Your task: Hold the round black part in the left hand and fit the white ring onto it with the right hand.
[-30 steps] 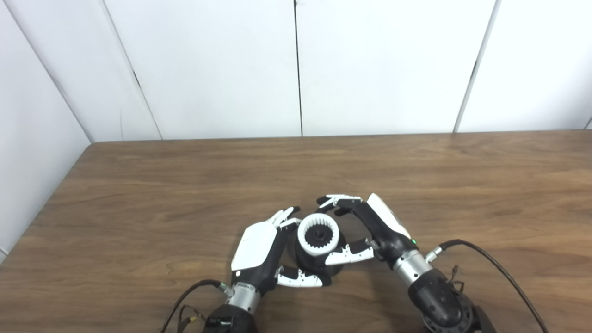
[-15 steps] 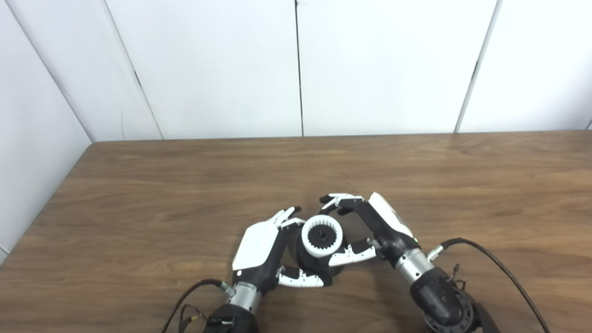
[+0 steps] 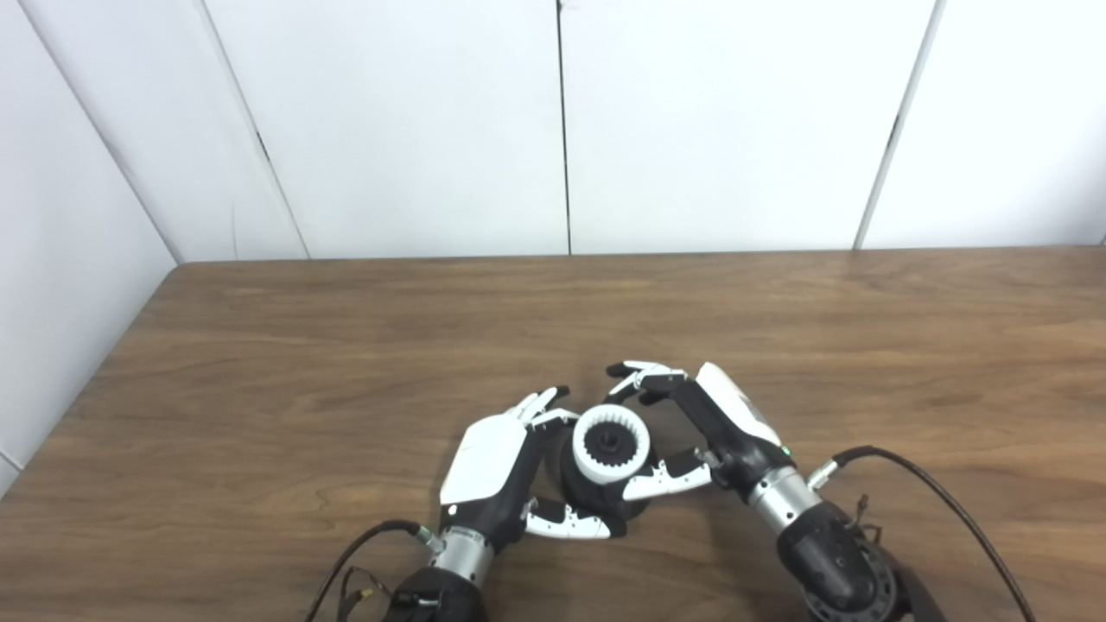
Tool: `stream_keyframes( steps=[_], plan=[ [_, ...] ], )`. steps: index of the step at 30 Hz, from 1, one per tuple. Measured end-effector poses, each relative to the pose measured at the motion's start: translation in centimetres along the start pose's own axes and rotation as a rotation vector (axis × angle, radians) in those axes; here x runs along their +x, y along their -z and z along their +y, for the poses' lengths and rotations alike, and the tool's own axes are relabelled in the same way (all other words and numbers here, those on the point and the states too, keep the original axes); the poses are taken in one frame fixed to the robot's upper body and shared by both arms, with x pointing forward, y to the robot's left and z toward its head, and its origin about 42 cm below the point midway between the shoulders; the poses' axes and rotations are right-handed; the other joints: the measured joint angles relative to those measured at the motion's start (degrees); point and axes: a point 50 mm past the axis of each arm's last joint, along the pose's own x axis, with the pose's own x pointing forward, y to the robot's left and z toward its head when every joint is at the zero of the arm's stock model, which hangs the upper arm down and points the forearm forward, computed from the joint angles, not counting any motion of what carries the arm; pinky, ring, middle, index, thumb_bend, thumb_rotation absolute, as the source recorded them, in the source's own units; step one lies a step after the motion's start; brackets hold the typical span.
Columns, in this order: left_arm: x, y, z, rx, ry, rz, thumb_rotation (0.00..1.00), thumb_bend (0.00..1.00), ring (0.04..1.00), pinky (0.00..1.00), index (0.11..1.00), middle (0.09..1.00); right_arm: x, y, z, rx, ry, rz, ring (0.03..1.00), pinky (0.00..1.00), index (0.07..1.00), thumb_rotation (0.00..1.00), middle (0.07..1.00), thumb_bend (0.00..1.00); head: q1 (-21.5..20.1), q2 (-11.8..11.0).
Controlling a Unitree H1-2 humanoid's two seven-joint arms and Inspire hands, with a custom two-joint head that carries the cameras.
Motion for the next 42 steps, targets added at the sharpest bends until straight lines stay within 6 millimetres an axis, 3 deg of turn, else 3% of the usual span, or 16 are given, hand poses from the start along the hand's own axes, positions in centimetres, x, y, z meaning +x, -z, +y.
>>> stream_keyframes(
  steps=[6, 18, 33, 42],
  plan=[
    [-0.03, 0.13, 0.09, 0.004, 0.000, 0.001, 0.35, 0.91, 0.933, 0.88, 0.650, 0.936, -0.70, 0.42, -0.34, -0.049, -0.077, 0.033, 0.906, 0.76, 0.834, 0.43, 0.930, 0.95, 0.1, 0.3],
    [-0.02, 0.15, 0.14, 0.007, -0.001, 0.003, 0.33, 0.91, 0.932, 0.87, 0.651, 0.935, -0.83, 0.20, -0.58, -0.044, -0.118, 0.049, 0.958, 0.83, 0.975, 0.51, 0.978, 1.00, -0.2, 0.4],
    [-0.10, 0.17, 0.28, 0.009, 0.004, 0.003, 0.34, 0.90, 0.940, 0.90, 0.657, 0.941, -0.78, 0.23, -0.61, -0.033, -0.136, 0.052, 0.962, 0.83, 0.985, 0.50, 0.988, 1.00, -0.6, -1.1],
    [-0.13, 0.14, 0.44, 0.008, 0.006, -0.001, 0.35, 0.91, 0.934, 0.87, 0.648, 0.936, -0.77, 0.22, -0.61, -0.032, -0.132, 0.053, 0.957, 0.84, 0.990, 0.50, 0.985, 1.00, -0.8, -0.8]
  ],
)
